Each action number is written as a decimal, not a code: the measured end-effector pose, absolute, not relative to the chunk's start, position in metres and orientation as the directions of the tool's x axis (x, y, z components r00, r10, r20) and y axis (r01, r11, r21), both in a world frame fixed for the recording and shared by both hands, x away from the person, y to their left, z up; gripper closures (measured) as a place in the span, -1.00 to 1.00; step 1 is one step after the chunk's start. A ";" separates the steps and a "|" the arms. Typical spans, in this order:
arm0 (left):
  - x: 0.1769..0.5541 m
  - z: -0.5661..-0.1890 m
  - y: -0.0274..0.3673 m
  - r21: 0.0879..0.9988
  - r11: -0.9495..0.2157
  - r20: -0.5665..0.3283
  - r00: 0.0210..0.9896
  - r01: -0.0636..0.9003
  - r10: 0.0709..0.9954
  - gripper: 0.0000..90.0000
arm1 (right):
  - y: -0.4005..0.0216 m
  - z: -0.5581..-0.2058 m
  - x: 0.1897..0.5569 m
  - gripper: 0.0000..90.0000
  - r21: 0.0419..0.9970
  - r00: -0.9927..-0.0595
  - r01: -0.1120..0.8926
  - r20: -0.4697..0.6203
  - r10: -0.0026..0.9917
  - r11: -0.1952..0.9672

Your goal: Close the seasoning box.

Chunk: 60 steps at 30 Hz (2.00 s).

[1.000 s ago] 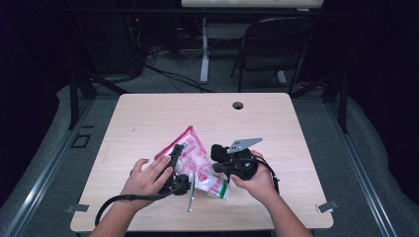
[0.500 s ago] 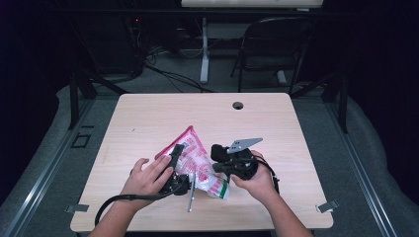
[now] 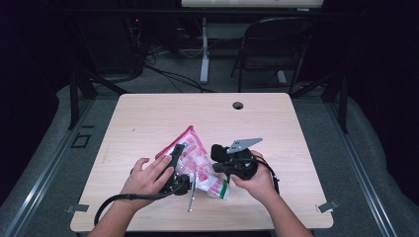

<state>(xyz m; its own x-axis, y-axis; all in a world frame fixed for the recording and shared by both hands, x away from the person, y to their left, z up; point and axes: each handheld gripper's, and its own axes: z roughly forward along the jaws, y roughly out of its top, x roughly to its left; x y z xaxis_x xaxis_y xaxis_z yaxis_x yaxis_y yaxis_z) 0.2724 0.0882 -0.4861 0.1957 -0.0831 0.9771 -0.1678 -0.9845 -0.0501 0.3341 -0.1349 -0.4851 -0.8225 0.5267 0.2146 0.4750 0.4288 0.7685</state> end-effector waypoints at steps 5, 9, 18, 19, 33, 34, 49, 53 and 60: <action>0.272 -0.485 0.088 -0.051 -0.984 0.979 0.187 -0.170 -0.083 0.35 | -0.135 -0.485 0.334 1.00 0.768 -0.823 0.473 0.212 0.526 0.431; 0.272 -0.485 0.087 -0.055 -0.984 0.979 0.185 -0.172 -0.087 0.35 | -0.136 -0.485 0.334 1.00 0.768 -0.823 0.473 0.212 0.526 0.431; 0.271 -0.484 0.087 -0.056 -0.984 0.977 0.193 -0.169 -0.088 0.36 | -0.136 -0.485 0.334 1.00 0.770 -0.823 0.473 0.213 0.526 0.428; 0.271 -0.484 0.087 -0.055 -0.984 0.977 0.193 -0.169 -0.088 0.36 | -0.136 -0.485 0.334 1.00 0.770 -0.824 0.472 0.212 0.526 0.429; 0.271 -0.482 0.085 -0.065 -0.982 0.979 0.180 -0.178 -0.098 0.36 | -0.136 -0.484 0.334 1.00 0.770 -0.823 0.474 0.214 0.527 0.427; 0.271 -0.482 0.086 -0.057 -0.983 0.978 0.190 -0.175 -0.090 0.36 | -0.136 -0.484 0.334 1.00 0.770 -0.823 0.473 0.213 0.526 0.428; 0.271 -0.480 0.084 -0.067 -0.981 0.980 0.173 -0.183 -0.100 0.36 | -0.137 -0.484 0.334 1.00 0.770 -0.823 0.474 0.214 0.525 0.428; 0.271 -0.480 0.084 -0.068 -0.981 0.979 0.178 -0.182 -0.101 0.36 | -0.137 -0.484 0.334 1.00 0.769 -0.823 0.474 0.215 0.525 0.428; 0.271 -0.479 0.083 -0.075 -0.980 0.980 0.168 -0.186 -0.107 0.36 | -0.137 -0.484 0.334 1.00 0.771 -0.823 0.474 0.216 0.525 0.425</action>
<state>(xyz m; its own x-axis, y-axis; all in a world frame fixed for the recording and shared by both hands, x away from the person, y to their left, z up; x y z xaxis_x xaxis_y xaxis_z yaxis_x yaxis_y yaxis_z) 0.2710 0.0834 -0.4787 0.1685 -0.1069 0.9799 -0.1857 -0.9797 -0.0750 0.3343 -0.1365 -0.4840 -0.8233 0.5249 0.2161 0.4735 0.4252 0.7713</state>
